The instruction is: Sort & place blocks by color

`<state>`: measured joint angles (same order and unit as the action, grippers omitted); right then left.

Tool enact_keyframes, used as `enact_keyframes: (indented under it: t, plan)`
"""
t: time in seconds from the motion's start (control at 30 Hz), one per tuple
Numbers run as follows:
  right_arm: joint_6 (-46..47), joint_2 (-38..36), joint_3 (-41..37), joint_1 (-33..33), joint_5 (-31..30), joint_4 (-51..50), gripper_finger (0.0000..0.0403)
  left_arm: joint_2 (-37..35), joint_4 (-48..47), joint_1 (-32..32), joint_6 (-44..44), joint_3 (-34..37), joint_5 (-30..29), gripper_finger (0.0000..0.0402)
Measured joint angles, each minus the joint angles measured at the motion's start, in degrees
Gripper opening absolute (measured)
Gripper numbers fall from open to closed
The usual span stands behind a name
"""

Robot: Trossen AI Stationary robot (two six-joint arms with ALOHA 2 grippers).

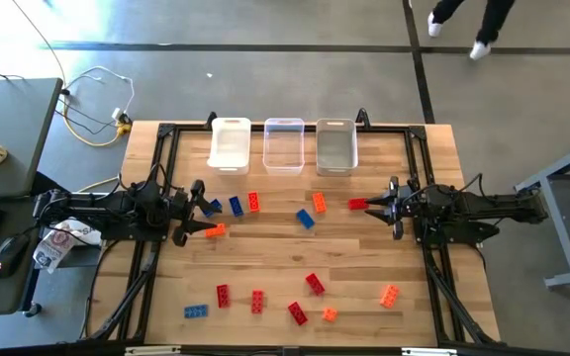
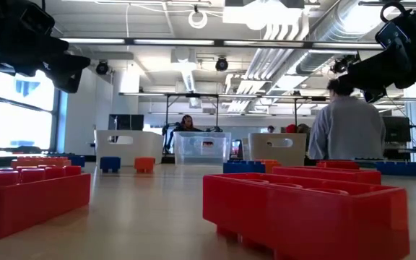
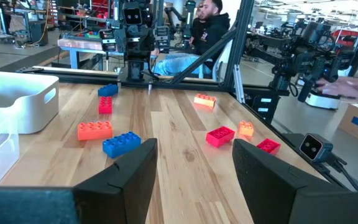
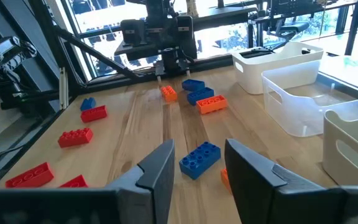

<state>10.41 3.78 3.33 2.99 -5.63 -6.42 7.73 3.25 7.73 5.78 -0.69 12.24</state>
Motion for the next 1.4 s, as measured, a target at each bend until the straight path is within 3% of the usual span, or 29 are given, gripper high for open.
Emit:
enact_keyframes:
  t: [0.8,1.13,1.4]
  plan:
    - [-2.56,0.01,0.00,0.01,-0.37,0.21,0.0130,0.00,1.12,-0.01,0.16,0.00,-0.01,0.0198]
    - [12.16,0.00,0.00,0.00,-0.34,0.45,0.0130,-0.01,5.16,0.00,12.04,0.00,-5.16,0.0198]
    - [12.09,-0.01,0.00,-0.01,-0.43,2.56,0.0130,-0.02,7.36,0.00,14.80,0.00,-5.41,0.0197]
